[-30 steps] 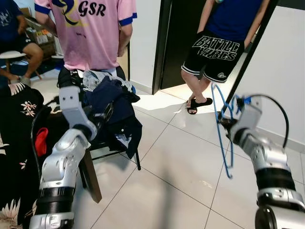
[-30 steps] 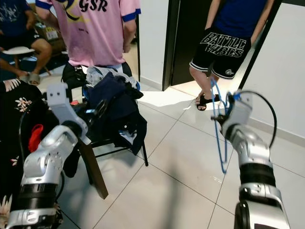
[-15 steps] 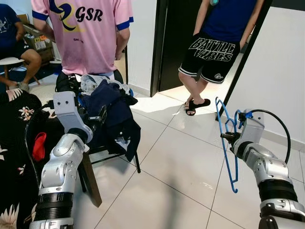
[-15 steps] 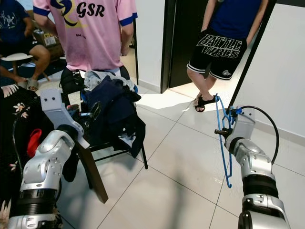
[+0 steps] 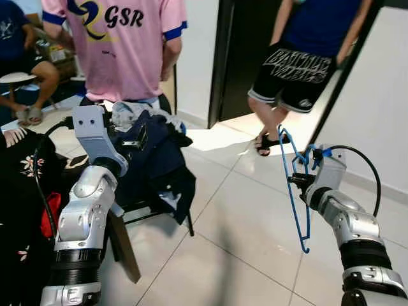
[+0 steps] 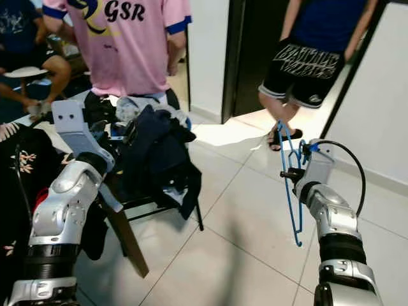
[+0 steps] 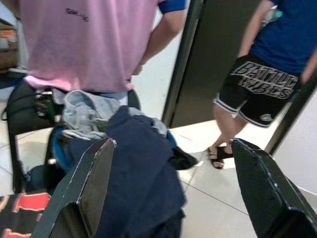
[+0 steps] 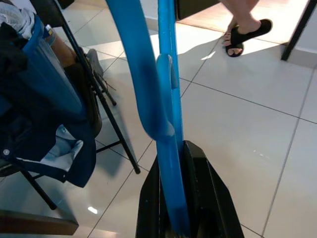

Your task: Hang hanger

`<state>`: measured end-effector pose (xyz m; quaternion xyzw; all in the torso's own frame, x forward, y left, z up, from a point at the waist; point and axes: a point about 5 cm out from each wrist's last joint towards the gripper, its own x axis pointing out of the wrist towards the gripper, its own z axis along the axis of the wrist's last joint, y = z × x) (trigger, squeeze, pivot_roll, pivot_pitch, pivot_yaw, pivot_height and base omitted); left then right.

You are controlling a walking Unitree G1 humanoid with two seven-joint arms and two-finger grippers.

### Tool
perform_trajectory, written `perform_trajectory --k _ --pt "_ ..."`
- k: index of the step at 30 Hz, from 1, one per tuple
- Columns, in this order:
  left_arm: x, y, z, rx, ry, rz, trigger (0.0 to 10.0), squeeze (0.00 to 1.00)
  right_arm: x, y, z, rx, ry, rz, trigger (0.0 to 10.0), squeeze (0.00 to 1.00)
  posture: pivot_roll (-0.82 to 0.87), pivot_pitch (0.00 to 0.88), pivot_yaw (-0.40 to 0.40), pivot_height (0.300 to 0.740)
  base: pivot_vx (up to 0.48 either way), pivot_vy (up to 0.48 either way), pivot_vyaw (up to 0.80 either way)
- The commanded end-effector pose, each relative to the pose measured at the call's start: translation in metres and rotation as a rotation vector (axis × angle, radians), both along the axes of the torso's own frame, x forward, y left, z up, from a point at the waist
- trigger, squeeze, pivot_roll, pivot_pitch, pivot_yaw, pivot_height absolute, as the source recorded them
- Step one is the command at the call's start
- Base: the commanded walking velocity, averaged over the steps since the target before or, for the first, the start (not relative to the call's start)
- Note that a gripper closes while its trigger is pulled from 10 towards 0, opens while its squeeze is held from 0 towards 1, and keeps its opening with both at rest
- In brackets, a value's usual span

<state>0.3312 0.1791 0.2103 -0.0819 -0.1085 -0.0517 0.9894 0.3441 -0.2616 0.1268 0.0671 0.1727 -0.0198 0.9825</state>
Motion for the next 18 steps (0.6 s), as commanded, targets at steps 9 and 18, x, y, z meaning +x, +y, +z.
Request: perform_trajectory --k 9,18 --pt "-0.0004 -0.0083 0.0047 0.061 -0.016 -0.029 10.0 0.0 0.0026 -0.0009 0.0038 -0.01 -0.022 0.003 10.0 0.0 0.01 0.006 -0.034 0.74 0.26 0.0 0.0" --pt "-0.0007 -0.0077 0.0048 0.065 -0.013 -0.024 10.0 0.0 0.003 0.0009 0.0052 -0.008 -0.035 0.013 10.0 0.0 0.01 0.006 -0.034 0.74 0.262 0.0 0.0"
